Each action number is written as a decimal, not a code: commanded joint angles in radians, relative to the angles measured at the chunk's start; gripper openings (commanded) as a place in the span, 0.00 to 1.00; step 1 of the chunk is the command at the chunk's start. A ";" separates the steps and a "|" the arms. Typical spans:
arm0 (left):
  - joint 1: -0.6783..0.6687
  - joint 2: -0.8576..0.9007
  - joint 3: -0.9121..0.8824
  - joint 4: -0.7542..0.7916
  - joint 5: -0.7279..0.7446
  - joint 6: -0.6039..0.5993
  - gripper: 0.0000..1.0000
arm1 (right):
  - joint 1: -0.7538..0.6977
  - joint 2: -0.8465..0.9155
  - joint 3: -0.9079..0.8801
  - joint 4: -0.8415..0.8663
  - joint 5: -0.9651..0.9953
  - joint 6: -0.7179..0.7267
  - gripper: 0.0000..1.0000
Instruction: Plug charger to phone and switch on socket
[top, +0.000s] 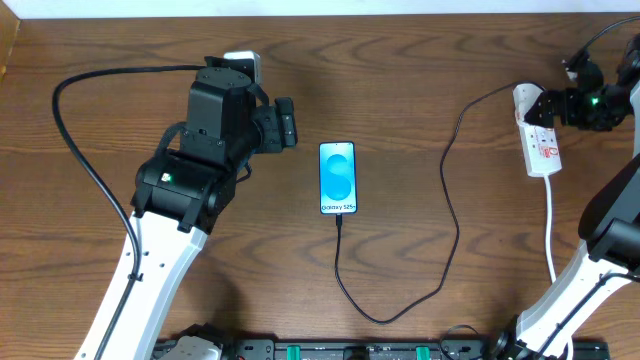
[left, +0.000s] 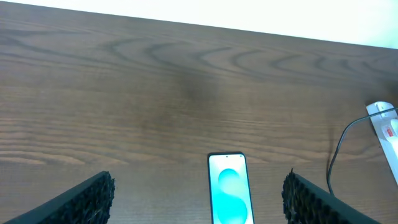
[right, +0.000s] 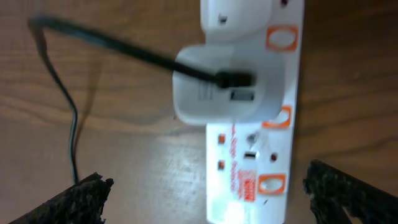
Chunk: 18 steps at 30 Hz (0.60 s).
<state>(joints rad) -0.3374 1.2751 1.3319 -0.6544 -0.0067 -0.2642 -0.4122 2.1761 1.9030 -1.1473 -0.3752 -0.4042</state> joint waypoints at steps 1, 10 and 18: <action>0.002 -0.006 -0.002 0.000 -0.016 0.009 0.86 | 0.001 0.011 0.006 0.024 -0.001 0.020 0.99; 0.002 -0.006 -0.002 0.000 -0.016 0.009 0.86 | 0.013 0.031 0.003 0.057 -0.005 0.060 0.99; 0.002 -0.006 -0.002 0.000 -0.016 0.009 0.86 | 0.031 0.035 -0.072 0.116 -0.012 0.060 0.99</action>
<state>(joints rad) -0.3374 1.2751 1.3319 -0.6540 -0.0067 -0.2642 -0.3939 2.1929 1.8687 -1.0454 -0.3733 -0.3538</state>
